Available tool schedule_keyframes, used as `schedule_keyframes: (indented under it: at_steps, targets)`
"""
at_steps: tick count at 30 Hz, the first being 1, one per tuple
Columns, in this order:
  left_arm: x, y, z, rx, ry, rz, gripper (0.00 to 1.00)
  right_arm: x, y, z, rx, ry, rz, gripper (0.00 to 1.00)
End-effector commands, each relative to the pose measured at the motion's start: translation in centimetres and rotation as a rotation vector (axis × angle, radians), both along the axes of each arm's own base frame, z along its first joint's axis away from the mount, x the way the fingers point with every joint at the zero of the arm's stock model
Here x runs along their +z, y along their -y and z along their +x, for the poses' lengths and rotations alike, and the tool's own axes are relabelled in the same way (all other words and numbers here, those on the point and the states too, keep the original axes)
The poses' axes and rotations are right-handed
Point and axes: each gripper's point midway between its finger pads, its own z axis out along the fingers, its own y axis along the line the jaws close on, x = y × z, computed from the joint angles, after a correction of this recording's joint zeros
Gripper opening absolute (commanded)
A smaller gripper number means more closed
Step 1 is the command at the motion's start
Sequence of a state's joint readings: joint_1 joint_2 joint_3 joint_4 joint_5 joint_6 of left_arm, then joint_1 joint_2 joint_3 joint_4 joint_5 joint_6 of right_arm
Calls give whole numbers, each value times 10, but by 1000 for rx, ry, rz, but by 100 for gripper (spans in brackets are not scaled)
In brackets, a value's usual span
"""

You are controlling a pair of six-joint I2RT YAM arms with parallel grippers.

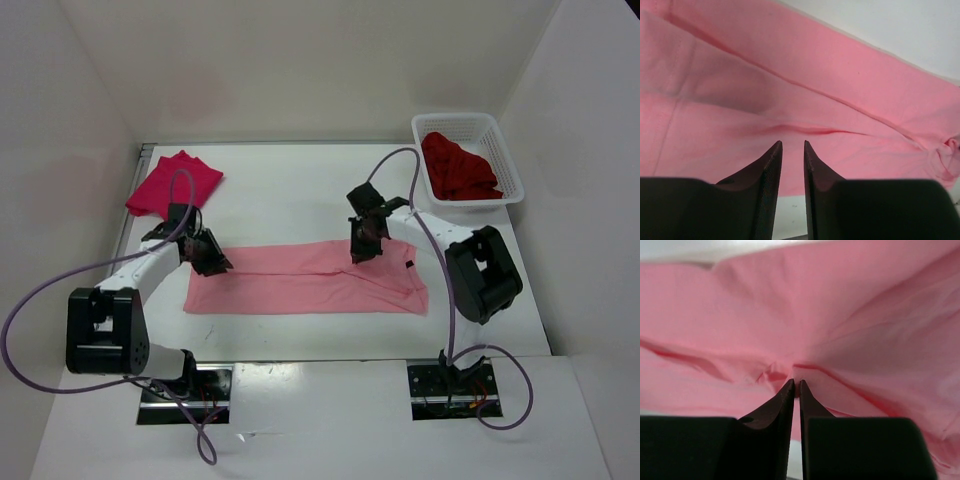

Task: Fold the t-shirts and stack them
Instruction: Fold the other side of the tshirt into a rectangle

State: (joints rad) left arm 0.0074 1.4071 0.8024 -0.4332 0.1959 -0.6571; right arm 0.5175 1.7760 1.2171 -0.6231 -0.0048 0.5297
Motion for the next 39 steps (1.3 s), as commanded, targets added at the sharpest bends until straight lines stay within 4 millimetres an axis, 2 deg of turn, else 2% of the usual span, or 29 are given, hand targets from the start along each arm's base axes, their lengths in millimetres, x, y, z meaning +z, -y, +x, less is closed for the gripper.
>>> schedule_keyframes:
  at_steps: [1, 2, 5, 8, 9, 11, 12, 15, 17, 18, 19, 21, 24, 26, 30, 32, 34, 35, 36, 37, 38, 39]
  targets:
    - [29, 0, 2, 0, 57, -32, 31, 12, -12, -34, 47, -64, 60, 12]
    - [44, 0, 10, -1, 106, -31, 31, 13, -18, -39, 56, -72, 71, 12]
    - [57, 1, 30, 20, 178, -43, 31, 20, -25, -50, 77, -85, 91, 11]
    - [46, -3, 56, 39, 177, -33, 31, 25, -31, -62, 104, -124, 122, 13]
    - [27, -6, 59, 41, 135, -11, 31, 31, -32, -61, 105, -114, 128, 16]
    - [23, -17, 75, 32, 140, 53, 31, 39, -31, -53, 107, -80, 112, 25]
    - [13, -20, 78, 29, 114, 72, 31, 42, -30, -50, 113, -66, 102, 25]
    - [3, -30, 81, 23, 96, 134, 31, 47, -34, -38, 114, -36, 116, 30]
    - [-4, -32, 76, 4, 74, 153, 31, 42, -34, -28, 100, -23, 109, 30]
    - [-10, -32, 69, 2, 48, 152, 31, 39, -37, -23, 90, -17, 117, 22]
    - [-13, -35, 66, -1, 39, 168, 31, 31, -40, -22, 93, -30, 119, 18]
    - [-19, -37, 56, -7, 6, 184, 31, 30, -50, -18, 99, -37, 159, 13]
    - [-24, -42, 43, -28, -47, 214, 31, 34, -64, -14, 126, -17, 172, 12]
    - [-23, -44, 28, -36, -69, 227, 31, 36, -70, -7, 128, 7, 187, 17]
    - [-23, -45, 6, -49, -120, 238, 31, 34, -80, 2, 147, 4, 206, 18]
    - [-20, -45, 3, -58, -119, 242, 31, 44, -90, 12, 165, 41, 236, 20]
    - [-9, -43, 6, -74, -121, 228, 31, 43, -95, 17, 169, 38, 244, 21]
    - [-7, -40, 5, -80, -125, 213, 31, 54, -101, 23, 176, 60, 266, 21]
    - [-5, -36, -4, -103, -159, 194, 31, 50, -108, 23, 190, 54, 274, 21]
    - [1, -31, -6, -128, -156, 167, 31, 56, -113, 29, 193, 71, 284, 21]
    - [13, -19, -6, -151, -134, 106, 30, 58, -116, 31, 197, 72, 294, 21]
    - [19, -18, -15, -146, -150, 74, 30, 54, -118, 34, 197, 66, 291, 21]
